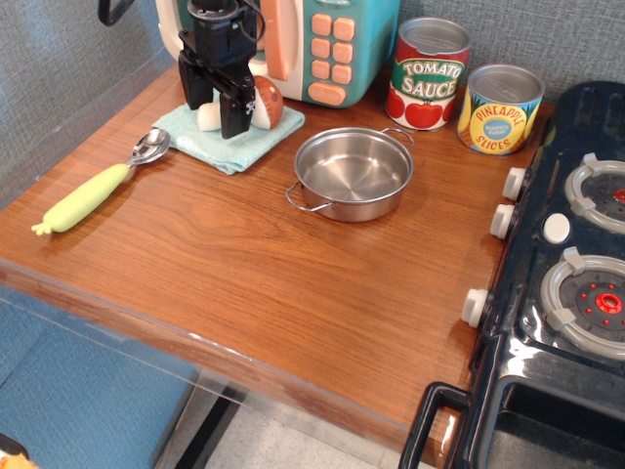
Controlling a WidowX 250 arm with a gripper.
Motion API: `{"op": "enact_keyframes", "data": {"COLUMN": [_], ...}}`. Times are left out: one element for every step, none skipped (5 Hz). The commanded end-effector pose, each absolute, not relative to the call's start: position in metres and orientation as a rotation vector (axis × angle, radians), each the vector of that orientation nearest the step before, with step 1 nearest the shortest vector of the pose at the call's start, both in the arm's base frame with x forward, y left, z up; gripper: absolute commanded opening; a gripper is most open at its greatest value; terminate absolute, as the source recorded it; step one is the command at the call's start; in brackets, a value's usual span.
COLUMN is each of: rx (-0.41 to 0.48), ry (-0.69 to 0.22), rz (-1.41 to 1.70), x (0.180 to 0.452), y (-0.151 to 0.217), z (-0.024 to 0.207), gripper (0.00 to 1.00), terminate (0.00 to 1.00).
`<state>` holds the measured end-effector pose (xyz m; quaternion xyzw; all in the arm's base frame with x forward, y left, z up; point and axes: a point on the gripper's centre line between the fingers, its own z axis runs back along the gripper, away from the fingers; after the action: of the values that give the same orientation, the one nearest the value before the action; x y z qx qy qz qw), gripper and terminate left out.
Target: Put the mushroom inside the pot.
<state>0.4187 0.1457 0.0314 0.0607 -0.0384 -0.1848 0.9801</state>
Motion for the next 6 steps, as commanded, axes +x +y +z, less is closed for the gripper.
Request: {"op": "enact_keyframes", "data": {"rx": [0.130, 0.121, 0.091, -0.021, -0.053, -0.072], "ry": [-0.139, -0.163, -0.196, -0.215, -0.203, -0.170], "rz": [-0.365, -0.381, -0.415, -0.462, -0.502, -0.533], "x": [0.425, 0.420, 0.405, 0.379, 0.370, 0.370], "y": [0.148, 0.143, 0.125, 0.091, 0.069, 0.050], "z": [0.054, 0.062, 0.081, 0.106, 0.107, 0.095], "gripper": [0.00, 0.00, 0.00, 0.00, 0.00, 0.00], "terminate": [0.00, 0.00, 0.00, 0.00, 0.00, 0.00]}}
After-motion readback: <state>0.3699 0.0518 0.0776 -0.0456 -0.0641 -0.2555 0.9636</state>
